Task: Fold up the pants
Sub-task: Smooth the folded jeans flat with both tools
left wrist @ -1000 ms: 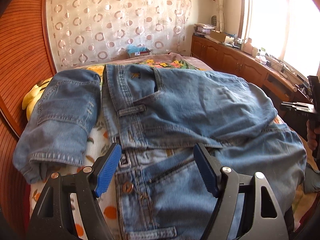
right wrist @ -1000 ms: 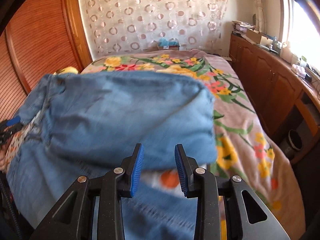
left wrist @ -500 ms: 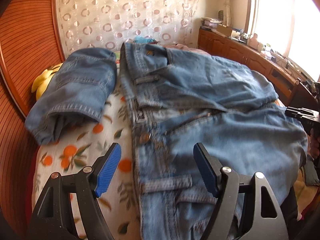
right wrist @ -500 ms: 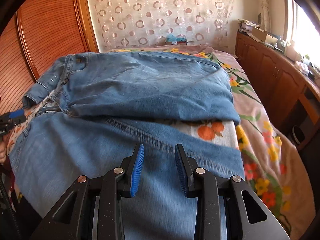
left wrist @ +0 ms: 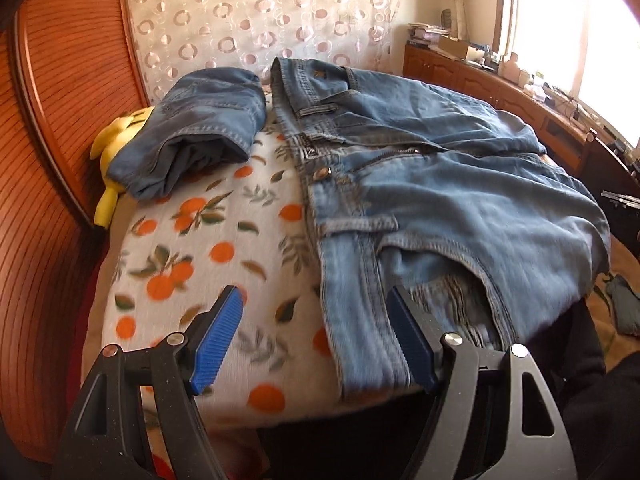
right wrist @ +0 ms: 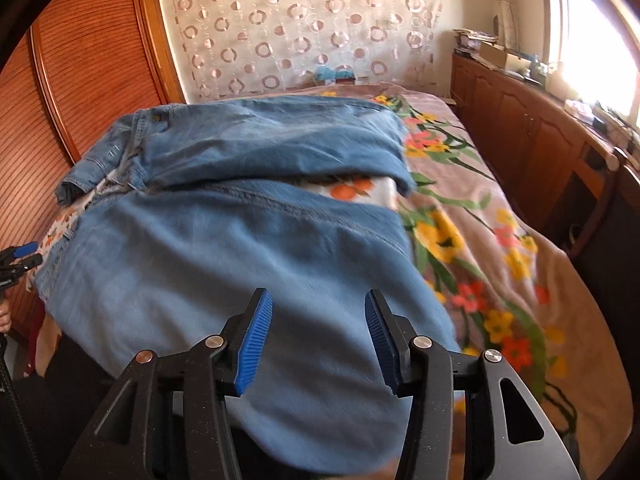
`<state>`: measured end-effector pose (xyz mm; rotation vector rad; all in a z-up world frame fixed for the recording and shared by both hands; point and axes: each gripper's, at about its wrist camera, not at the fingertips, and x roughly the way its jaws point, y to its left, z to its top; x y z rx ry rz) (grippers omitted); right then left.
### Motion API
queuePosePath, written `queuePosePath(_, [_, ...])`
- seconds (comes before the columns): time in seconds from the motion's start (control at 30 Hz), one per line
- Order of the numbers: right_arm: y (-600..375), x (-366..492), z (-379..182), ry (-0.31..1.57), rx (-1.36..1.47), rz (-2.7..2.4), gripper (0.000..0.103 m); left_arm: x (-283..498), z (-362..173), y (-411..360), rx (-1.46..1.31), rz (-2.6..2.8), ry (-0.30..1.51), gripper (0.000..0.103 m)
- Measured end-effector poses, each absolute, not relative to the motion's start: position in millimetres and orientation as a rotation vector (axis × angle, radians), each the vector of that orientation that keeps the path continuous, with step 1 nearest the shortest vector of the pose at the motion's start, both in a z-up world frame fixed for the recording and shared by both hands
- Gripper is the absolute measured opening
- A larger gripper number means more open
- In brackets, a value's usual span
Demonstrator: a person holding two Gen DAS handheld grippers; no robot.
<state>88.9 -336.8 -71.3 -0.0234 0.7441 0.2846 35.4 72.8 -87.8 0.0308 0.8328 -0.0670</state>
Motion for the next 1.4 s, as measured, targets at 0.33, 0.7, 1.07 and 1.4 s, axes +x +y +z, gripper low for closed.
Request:
queuePosePath(0.33, [-352,57,-76,0.822,-0.067,0.227,0.050,11,-105,69,0.009,-0.109,0.856,0.068])
queuePosePath(0.7, [-366,48,-80,0.911,-0.118,0.215,0.050,3,-106,63,-0.010,-0.145,0.838,0.051])
queuePosePath(1.07, [-351,51,-111,0.963,-0.137,0.265,0.050,0,-97,53,-0.001,-0.168,0.801,0.004])
queuePosePath(1.4, [-354,53,-138,0.986,-0.157,0.253,0.050,0,-80,52,-0.009,-0.175,0.768,0.003])
